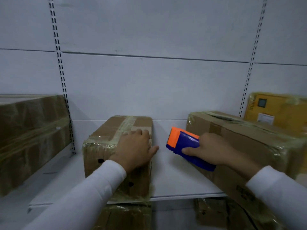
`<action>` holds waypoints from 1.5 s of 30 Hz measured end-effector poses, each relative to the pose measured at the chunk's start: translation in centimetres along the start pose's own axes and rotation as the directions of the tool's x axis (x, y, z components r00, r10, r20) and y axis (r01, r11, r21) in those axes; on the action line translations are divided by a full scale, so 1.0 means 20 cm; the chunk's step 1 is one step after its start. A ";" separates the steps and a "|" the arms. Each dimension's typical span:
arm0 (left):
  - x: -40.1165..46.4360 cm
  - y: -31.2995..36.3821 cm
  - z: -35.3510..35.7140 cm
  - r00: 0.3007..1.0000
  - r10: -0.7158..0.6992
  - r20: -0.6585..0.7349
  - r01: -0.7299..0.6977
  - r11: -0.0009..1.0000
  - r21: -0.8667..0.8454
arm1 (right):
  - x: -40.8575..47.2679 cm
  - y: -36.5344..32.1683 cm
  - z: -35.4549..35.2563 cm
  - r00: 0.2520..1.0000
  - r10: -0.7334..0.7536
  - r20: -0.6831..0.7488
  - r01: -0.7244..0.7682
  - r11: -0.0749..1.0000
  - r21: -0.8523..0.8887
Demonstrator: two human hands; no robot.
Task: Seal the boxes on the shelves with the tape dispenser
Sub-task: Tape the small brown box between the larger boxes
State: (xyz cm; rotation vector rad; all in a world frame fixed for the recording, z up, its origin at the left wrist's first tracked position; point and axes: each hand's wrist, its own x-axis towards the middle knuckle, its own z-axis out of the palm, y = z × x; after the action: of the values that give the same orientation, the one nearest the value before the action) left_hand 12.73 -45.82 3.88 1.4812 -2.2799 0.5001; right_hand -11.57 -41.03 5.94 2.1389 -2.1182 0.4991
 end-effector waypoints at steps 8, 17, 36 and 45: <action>-0.11 -0.15 -0.07 0.965 0.259 -0.049 -0.261 0.965 -0.033 | -0.10 0.15 -0.10 0.995 -0.080 0.058 0.042 0.873 0.486; -0.28 -0.64 -0.17 0.966 0.250 0.066 -0.216 0.921 -0.324 | -0.08 0.22 -0.11 0.967 -0.214 0.135 0.120 0.856 0.503; 0.01 0.13 0.08 0.990 -0.129 -0.063 0.129 0.992 0.003 | -0.06 0.14 -0.01 0.998 -0.035 0.051 0.008 0.888 0.459; -0.14 -0.08 0.00 0.982 0.061 -0.178 -0.129 0.908 -0.399 | -0.15 0.20 -0.10 0.968 -0.198 0.155 0.061 0.784 0.618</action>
State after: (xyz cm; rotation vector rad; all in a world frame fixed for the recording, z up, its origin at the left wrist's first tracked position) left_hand 15.35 -44.24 2.61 1.0861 -2.1664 0.1428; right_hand -15.89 -37.77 6.39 2.7642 -2.0817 1.1210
